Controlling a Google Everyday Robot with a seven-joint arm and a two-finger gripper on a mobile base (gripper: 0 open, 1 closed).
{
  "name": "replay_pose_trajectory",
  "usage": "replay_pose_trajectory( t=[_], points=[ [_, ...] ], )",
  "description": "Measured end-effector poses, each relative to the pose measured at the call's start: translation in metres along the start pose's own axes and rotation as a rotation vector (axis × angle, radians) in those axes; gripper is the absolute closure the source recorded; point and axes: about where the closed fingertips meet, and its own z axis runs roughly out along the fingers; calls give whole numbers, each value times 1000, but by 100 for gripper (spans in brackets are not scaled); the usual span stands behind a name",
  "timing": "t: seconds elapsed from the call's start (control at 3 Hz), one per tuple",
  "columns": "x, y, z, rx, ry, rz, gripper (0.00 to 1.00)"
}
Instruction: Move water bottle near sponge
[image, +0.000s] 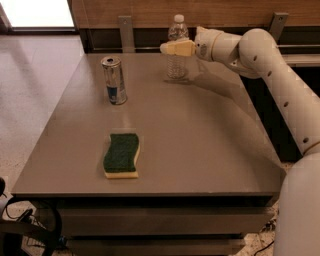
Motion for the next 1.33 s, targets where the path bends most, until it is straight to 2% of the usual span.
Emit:
replay_pose_trajectory(
  t=[0.33,0.67,1.0,1.33],
  points=[
    [-1,2,3,-7,-2,0,17],
    [0,5,6,-12,-1,1,48],
    [0,7,8,-16,0,1,72],
    [0,10,13,-26,1,2,100]
  ],
)
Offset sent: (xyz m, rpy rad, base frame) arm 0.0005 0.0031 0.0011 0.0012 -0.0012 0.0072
